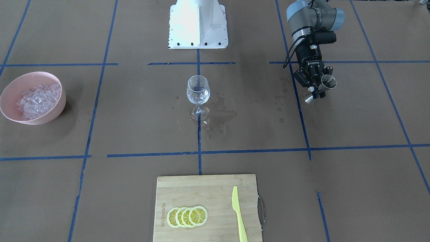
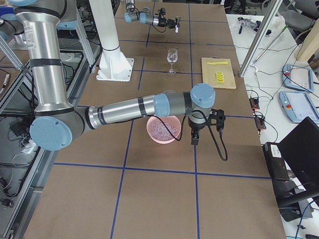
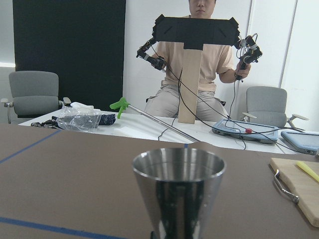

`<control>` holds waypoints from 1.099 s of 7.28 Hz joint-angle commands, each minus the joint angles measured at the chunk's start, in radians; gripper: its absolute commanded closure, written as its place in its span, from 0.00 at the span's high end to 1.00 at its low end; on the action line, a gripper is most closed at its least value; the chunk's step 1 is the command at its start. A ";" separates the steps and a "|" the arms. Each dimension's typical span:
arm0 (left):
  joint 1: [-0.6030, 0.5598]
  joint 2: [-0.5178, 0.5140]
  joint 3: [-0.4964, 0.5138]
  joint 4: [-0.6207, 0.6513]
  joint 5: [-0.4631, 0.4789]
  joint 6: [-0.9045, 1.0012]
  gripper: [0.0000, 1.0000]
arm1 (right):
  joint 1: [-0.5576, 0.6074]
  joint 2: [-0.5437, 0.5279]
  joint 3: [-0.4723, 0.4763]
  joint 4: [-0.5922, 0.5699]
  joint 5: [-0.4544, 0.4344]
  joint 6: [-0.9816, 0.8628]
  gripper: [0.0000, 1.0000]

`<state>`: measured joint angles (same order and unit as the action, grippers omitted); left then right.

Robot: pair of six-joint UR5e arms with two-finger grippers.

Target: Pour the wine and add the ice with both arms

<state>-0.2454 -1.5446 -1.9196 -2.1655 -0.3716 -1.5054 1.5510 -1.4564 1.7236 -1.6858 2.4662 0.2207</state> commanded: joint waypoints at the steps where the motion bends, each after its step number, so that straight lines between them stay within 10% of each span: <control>1: -0.047 -0.067 -0.028 -0.011 -0.032 0.103 0.00 | -0.006 0.001 0.002 0.000 0.005 0.002 1.00; 8: -0.064 -0.198 -0.048 -0.119 -0.139 0.500 0.00 | -0.185 -0.018 0.256 0.002 -0.062 0.337 1.00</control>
<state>-0.3104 -1.7156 -1.9550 -2.2846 -0.4682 -1.0420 1.4209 -1.4689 1.9190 -1.6843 2.4419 0.4704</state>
